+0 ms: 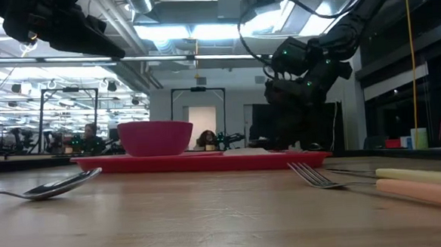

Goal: Set up tray
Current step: Put the orange fork on top of the white table napkin

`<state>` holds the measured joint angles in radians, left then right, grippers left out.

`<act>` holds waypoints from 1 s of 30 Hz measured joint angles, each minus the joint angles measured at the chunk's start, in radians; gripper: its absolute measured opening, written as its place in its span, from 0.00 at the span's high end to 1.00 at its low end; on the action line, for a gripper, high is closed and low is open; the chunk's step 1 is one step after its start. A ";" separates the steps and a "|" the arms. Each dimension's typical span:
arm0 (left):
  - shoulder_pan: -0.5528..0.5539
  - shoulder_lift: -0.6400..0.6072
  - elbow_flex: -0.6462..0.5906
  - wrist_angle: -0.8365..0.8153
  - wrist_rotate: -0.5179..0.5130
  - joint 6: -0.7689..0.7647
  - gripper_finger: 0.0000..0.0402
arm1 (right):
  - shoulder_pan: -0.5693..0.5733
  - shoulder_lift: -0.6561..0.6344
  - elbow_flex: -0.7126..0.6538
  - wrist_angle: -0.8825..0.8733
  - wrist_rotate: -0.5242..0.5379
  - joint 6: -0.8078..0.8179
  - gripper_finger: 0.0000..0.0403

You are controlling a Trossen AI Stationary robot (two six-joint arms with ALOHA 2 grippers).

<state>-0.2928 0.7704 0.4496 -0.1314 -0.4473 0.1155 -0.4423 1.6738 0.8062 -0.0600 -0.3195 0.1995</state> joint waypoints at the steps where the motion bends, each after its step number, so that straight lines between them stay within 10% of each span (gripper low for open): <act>1: 0.000 0.000 0.000 0.000 0.000 0.001 0.99 | 0.000 0.000 0.000 0.008 -0.012 -0.005 0.35; 15: 0.000 0.000 0.000 -0.010 -0.002 0.003 0.99 | 0.002 -0.175 0.001 0.011 0.034 -0.194 0.38; 30: 0.000 0.000 0.000 -0.016 0.061 0.073 0.99 | 0.281 -0.309 0.001 0.005 0.375 -0.303 0.73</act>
<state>-0.2928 0.7701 0.4493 -0.1476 -0.3863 0.1885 -0.1610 1.3651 0.8074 -0.0551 0.0552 -0.1032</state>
